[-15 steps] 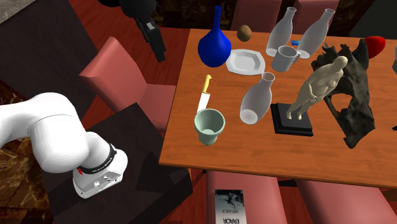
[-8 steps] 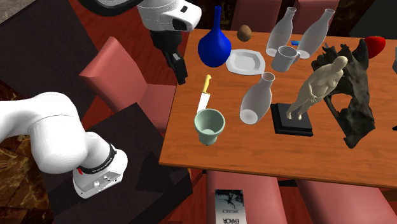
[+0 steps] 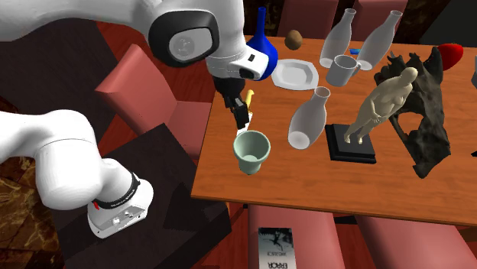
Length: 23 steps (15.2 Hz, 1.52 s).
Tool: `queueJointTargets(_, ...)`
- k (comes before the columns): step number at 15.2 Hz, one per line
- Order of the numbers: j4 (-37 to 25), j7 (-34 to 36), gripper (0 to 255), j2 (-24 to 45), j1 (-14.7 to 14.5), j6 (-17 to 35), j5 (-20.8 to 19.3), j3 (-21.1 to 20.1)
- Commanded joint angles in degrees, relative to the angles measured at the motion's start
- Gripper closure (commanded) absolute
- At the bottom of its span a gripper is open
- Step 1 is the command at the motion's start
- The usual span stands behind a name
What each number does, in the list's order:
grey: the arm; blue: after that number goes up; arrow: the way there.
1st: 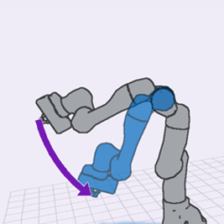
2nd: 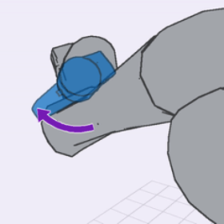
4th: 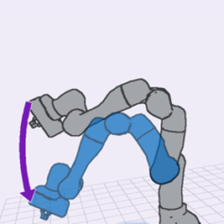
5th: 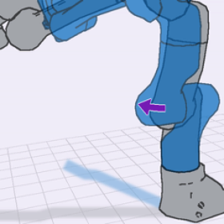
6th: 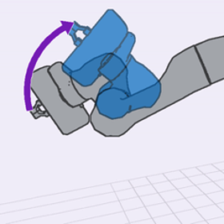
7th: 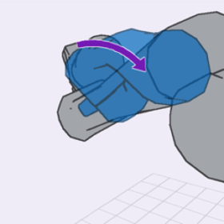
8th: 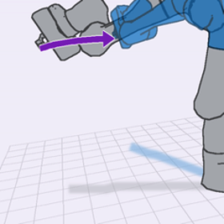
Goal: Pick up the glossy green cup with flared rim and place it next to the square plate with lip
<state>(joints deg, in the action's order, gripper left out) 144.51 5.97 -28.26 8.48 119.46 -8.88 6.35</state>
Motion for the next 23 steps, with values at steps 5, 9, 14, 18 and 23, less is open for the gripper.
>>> queueJointTargets(5,0.7,1.0,0,8.3,2.1,8.5,-3.2,1.3)
queueJointTargets(9,2.2,1.2,0,10.3,2.3,12.0,-3.6,1.7)
queueJointTargets(14,3.0,1.3,0,11.8,2.5,14.3,-3.9,1.9)
queueJointTargets(18,3.0,1.3,0,11.8,2.5,14.3,-3.9,1.9)
queueJointTargets(23,3.0,1.3,255,11.8,2.5,14.3,-3.9,1.9)
